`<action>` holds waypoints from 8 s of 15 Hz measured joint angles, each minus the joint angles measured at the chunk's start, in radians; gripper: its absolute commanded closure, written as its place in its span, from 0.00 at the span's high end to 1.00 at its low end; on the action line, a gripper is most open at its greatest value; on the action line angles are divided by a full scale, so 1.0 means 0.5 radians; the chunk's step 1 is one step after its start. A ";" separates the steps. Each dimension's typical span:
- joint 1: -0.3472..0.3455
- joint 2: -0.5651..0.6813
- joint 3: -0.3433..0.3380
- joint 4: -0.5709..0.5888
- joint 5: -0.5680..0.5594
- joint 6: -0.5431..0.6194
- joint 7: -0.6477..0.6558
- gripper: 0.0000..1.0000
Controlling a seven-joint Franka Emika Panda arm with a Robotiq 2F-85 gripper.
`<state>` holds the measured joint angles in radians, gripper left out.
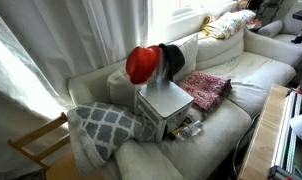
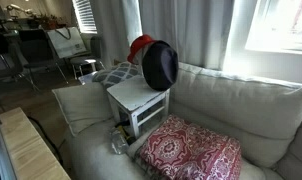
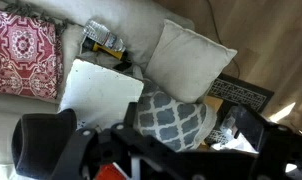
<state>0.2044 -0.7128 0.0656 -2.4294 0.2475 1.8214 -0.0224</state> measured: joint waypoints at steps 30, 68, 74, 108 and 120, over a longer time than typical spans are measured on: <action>-0.005 1.696 0.141 1.055 -0.702 0.648 -0.989 1.00; -0.062 2.743 0.150 1.812 -1.150 1.142 -1.871 0.49; -0.041 2.807 0.150 1.886 -1.172 1.141 -1.873 0.00; -0.301 1.642 0.336 0.538 -0.023 1.138 -2.370 0.01; -0.352 1.947 0.357 0.471 0.580 1.463 -3.207 0.01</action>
<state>0.0283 0.2605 0.2440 -2.1937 0.5375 2.5529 -1.6257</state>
